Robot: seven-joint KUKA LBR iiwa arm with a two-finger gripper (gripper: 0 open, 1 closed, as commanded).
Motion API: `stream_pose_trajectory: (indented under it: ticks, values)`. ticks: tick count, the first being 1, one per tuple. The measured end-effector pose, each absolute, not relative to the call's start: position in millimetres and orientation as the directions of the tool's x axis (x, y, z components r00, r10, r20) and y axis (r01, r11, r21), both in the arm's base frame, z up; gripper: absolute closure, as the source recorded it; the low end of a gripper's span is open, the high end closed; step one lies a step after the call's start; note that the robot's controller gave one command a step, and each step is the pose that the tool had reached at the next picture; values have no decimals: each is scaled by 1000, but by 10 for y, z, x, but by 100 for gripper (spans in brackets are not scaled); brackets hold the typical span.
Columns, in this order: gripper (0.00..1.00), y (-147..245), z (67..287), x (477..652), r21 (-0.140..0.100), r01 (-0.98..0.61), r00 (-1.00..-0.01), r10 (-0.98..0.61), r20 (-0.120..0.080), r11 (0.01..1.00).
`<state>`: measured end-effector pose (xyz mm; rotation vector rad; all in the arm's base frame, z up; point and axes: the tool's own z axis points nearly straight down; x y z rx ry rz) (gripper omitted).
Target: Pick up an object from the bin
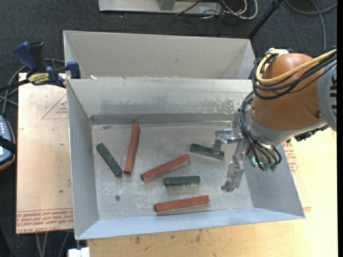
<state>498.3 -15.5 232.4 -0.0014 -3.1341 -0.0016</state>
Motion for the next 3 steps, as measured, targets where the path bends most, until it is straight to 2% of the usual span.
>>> stream_pose_trajectory:
  ticks: [1,2,3]
  values:
    - [0,-377,2923,5120,-3,-326,-945,-326,-7,946]
    - [0,-1018,2456,5293,0,-513,-858,-513,1,858]
    - [0,-202,1386,6193,5,-440,-898,-440,-3,898]
